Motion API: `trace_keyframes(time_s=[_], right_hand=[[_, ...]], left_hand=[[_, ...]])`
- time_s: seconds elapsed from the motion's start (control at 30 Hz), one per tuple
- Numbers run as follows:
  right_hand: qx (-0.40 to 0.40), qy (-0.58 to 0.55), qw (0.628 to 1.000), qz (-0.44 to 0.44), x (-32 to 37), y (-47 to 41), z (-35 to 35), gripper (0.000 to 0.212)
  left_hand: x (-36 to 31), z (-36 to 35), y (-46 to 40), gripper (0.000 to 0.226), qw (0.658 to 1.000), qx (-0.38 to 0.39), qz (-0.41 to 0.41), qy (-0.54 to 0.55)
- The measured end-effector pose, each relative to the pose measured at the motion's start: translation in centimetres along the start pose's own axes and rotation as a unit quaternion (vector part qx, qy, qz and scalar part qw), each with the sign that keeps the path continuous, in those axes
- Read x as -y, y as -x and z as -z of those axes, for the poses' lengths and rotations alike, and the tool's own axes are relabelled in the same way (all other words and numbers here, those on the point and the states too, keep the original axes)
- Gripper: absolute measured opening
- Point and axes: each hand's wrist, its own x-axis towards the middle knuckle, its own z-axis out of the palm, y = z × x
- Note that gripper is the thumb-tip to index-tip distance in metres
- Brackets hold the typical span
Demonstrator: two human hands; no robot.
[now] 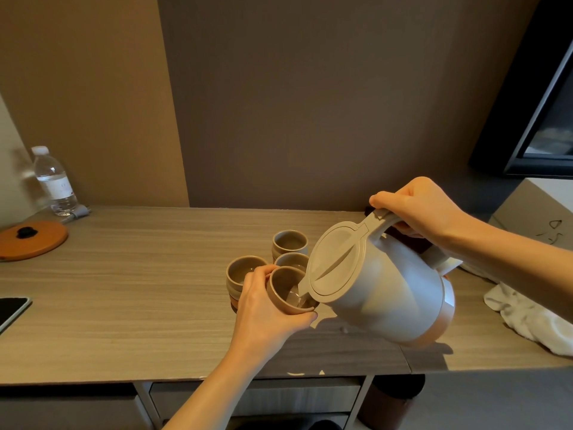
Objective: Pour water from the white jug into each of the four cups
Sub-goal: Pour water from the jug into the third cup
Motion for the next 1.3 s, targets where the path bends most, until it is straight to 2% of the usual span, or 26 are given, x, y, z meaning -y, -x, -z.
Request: trace_keyframes(time_s=[1.3], right_hand=[[0.003, 0.031, 0.999, 0.031, 0.65, -0.40, -0.04, 0.044]], left_hand=[[0.20, -0.29, 0.06, 0.087, 0.999, -0.012, 0.025, 0.020]])
